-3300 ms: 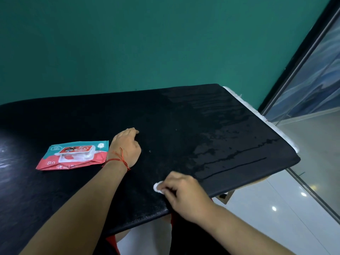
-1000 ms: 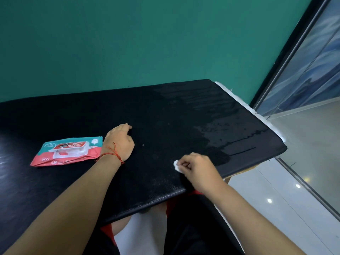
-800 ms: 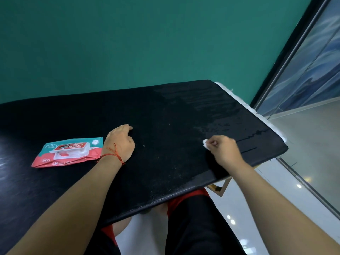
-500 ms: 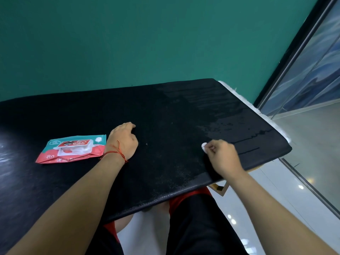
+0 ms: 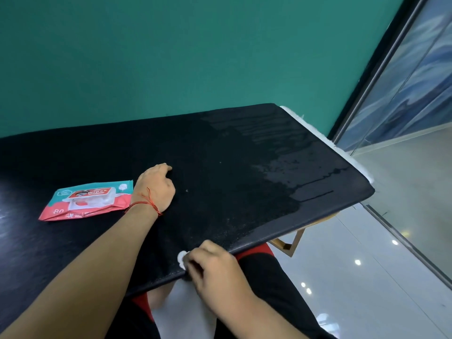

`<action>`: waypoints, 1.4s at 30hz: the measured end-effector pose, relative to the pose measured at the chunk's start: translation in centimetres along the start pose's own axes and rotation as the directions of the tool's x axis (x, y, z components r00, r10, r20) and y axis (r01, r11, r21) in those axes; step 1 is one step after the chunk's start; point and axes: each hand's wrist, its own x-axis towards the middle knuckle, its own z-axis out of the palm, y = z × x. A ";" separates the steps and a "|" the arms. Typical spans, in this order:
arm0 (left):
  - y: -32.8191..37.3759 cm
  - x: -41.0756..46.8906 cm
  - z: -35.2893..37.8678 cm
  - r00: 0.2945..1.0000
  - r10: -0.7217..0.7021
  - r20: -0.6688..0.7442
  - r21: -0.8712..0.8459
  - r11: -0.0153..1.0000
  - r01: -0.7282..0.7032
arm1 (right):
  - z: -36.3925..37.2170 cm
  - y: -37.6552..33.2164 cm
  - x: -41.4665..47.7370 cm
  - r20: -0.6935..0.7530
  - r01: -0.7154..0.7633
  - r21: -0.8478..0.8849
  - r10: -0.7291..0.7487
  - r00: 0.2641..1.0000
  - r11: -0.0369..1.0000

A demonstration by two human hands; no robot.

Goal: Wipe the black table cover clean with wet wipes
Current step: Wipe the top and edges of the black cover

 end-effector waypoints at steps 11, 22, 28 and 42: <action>0.1 -0.1 0.0 1.000 -0.019 0.015 -0.003 1.000 0.019 | -16.8 15.7 -0.8 -0.406 -0.476 -0.293 0.343 0.847 0.829; 0.0 -0.1 0.0 0.999 -0.011 0.038 -0.013 1.000 0.011 | -16.4 17.5 -0.1 -0.492 -0.567 -0.354 0.368 0.789 0.743; -0.2 0.1 0.1 0.999 0.000 0.039 -0.012 1.000 0.001 | -15.5 17.1 0.6 -0.491 -0.574 -0.342 0.380 0.784 0.744; -5.1 -0.5 -5.3 0.972 -0.228 0.059 0.482 0.859 0.173 | -2.7 4.7 2.9 -0.153 -0.119 -0.086 0.105 0.983 0.989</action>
